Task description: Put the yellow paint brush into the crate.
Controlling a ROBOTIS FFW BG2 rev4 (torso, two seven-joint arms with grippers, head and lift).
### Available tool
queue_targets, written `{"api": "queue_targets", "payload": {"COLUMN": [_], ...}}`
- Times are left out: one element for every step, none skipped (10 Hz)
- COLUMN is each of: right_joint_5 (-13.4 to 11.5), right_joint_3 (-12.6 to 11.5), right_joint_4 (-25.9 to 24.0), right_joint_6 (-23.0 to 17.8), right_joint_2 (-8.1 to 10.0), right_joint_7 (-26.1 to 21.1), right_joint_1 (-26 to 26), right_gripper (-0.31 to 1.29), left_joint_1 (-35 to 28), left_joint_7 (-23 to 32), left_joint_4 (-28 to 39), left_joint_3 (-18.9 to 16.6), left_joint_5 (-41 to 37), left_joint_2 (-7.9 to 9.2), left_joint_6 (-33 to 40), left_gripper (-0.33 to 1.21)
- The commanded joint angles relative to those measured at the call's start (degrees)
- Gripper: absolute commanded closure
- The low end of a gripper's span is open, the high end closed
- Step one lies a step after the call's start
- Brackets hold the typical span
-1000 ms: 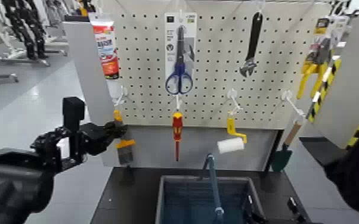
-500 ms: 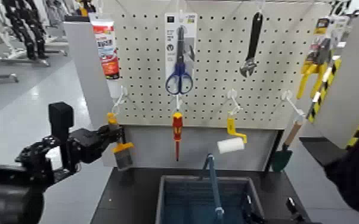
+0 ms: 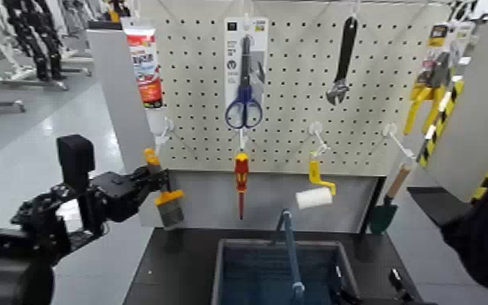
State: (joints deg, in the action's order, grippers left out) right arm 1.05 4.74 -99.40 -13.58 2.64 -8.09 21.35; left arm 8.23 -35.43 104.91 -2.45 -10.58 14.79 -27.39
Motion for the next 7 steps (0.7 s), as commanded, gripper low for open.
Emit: {"api": "queue_targets", "payload": {"right_joint_5": [0.0, 0.0, 0.0, 0.0, 0.0, 0.09, 0.18], "right_joint_3": [-0.09, -0.09, -0.09, -0.17, -0.26, -0.26, -0.26], "right_joint_4": [0.26, 0.26, 0.26, 0.35, 0.52, 0.7, 0.7], "right_joint_6": [-0.13, -0.04, -0.13, -0.31, -0.66, -0.92, -1.01], "right_joint_2": [-0.09, -0.09, -0.09, -0.09, 0.0, 0.0, 0.0], "right_joint_7": [0.0, 0.0, 0.0, 0.0, 0.0, -0.09, -0.09], "right_joint_1": [0.01, 0.01, -0.08, -0.08, -0.08, -0.08, -0.08], "right_gripper": [0.12, 0.12, 0.12, 0.12, 0.12, 0.12, 0.12], "left_joint_1": [-0.15, 0.2, 0.73, 0.99, 0.38, -0.32, -0.5], "left_joint_7": [-0.17, -0.26, -0.52, -0.52, 0.01, 0.71, 0.71], "left_joint_4": [4.33, 6.97, 9.43, 10.58, 9.87, 8.91, 6.18], "left_joint_3": [1.92, 2.27, 2.71, 2.98, 2.98, 3.33, 4.21], "left_joint_5": [-2.17, -2.7, -3.22, -4.19, -8.23, -11.31, -14.82], "left_joint_2": [-0.47, -0.38, -0.29, 0.06, 0.24, 0.15, -0.2], "left_joint_6": [-1.7, -3.11, -5.39, -7.06, -7.24, -7.24, -6.01], "left_gripper": [1.13, 1.13, 1.13, 1.13, 1.13, 1.13, 1.13]}}
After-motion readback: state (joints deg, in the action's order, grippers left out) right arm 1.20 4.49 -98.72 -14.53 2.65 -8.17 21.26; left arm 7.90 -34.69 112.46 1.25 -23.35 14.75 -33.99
